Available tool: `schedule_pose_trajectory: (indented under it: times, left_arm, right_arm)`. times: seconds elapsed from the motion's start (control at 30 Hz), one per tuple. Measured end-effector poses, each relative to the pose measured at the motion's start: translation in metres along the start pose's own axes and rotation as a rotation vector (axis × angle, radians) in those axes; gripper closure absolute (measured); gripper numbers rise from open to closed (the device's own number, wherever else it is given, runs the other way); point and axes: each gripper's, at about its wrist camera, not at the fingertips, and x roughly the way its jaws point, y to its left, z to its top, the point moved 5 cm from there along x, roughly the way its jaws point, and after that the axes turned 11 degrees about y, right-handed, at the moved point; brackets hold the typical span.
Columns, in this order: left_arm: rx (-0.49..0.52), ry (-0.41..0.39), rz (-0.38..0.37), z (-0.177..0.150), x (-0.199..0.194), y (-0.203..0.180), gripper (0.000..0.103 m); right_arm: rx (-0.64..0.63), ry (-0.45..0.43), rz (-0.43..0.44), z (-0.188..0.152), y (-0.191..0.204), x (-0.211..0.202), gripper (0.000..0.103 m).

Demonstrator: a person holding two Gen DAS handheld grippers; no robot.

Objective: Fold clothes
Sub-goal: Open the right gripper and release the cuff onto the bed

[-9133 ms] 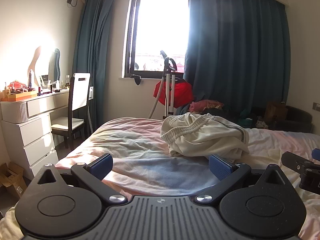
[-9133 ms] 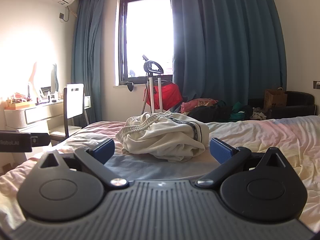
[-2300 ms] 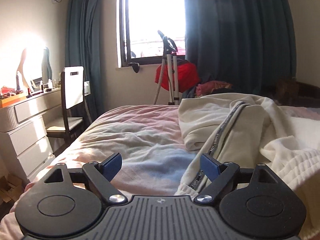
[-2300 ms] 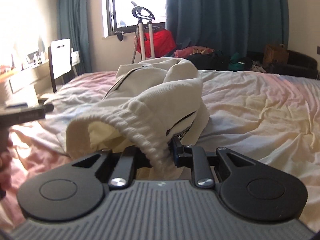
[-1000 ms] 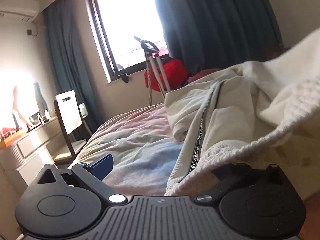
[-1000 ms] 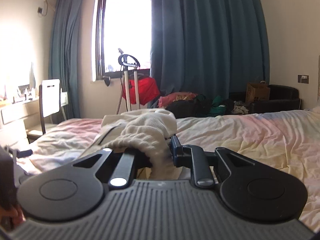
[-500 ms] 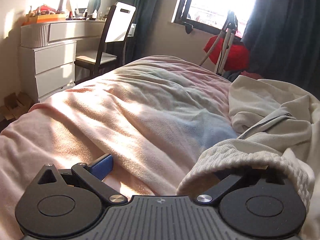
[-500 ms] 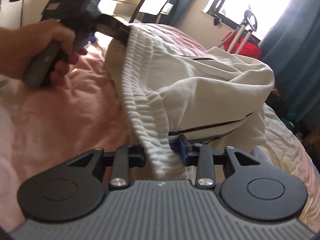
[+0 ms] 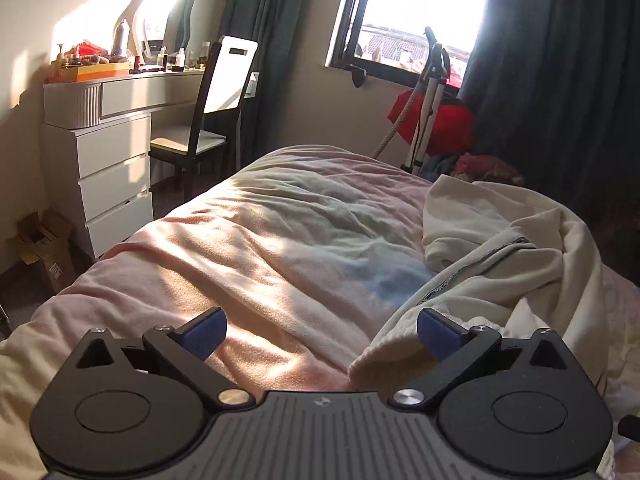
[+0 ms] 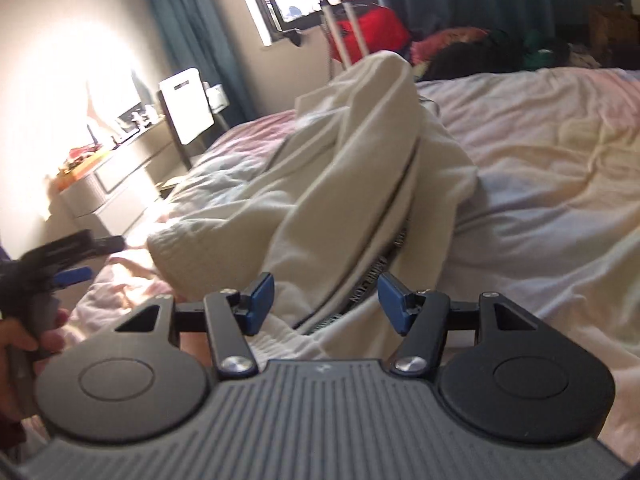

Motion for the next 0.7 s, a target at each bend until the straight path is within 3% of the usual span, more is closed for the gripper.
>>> schedule_pose_trajectory:
  times: [0.13,0.27,0.33,0.5,0.63,0.7]
  left_arm:
    - [-0.015,-0.018,-0.022,0.009,0.006,-0.005,0.001]
    - [0.007,-0.013,-0.041,0.008,0.015,-0.011,0.001]
    - [0.018,-0.010,-0.050,0.007,0.020,-0.013,0.001]
    - [0.019,-0.042,-0.060,0.015,0.021,-0.014,0.001]
    - [0.038,-0.046,-0.077,0.014,0.029,-0.016,0.000]
    - [0.049,-0.017,-0.087,0.009,0.042,-0.019,0.000]
  right_arm:
    - [-0.056,-0.027,-0.011,-0.002,0.017,0.016,0.042]
    - [-0.332,-0.022,-0.166,-0.005,0.051,0.040,0.043]
    - [-0.389,0.015,-0.255,-0.009,0.053,0.052,0.044]
    - [-0.384,0.064,-0.394,-0.021,0.022,0.037,0.044]
    - [-0.301,0.073,-0.492,-0.023,-0.011,0.018,0.044]
    - [-0.208,0.054,-0.448,-0.017,-0.019,0.011,0.044]
